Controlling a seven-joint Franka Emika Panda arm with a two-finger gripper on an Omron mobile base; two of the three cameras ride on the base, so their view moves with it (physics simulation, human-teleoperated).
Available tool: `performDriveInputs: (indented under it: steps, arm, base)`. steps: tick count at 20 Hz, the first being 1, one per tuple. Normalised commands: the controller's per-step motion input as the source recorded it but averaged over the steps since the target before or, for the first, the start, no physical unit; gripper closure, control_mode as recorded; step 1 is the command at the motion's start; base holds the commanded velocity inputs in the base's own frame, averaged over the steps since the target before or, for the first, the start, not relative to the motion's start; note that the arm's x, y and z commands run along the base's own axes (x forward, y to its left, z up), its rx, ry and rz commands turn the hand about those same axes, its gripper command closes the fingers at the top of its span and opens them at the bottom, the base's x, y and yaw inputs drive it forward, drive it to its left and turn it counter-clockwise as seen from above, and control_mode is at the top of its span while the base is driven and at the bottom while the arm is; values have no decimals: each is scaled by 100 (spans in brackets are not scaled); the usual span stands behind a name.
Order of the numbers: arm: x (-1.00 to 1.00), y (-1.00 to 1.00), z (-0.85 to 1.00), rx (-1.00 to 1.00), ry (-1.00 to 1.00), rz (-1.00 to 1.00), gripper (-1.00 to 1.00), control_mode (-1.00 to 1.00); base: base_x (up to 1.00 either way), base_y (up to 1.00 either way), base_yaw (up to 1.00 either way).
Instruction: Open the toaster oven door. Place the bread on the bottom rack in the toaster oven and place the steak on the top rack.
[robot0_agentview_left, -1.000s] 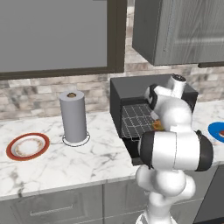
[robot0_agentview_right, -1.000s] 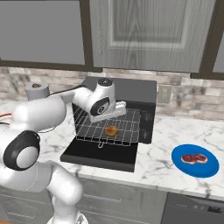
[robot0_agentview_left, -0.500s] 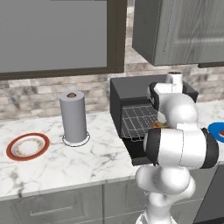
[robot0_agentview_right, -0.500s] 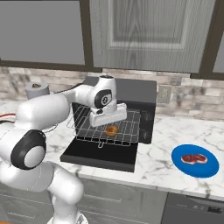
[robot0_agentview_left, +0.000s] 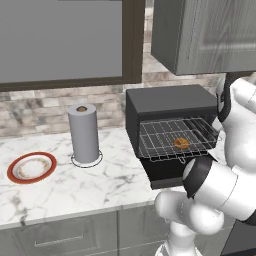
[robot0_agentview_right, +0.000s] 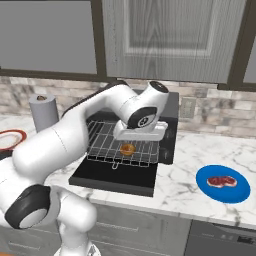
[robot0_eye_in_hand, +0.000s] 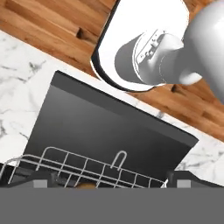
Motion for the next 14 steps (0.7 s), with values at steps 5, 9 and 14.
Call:
performDriveInputs:
  steps: [5, 9, 14]
  arm:
    - [-18, -45, 2, -29, 4, 5, -100, -100]
    - [-20, -51, -12, -37, 1, 44, -100, -100]
    - [-21, -69, -22, -24, 2, 66, -100, -100]
  base:
    - [0, 0, 0]
    - [0, 0, 0]
    - [0, 0, 0]
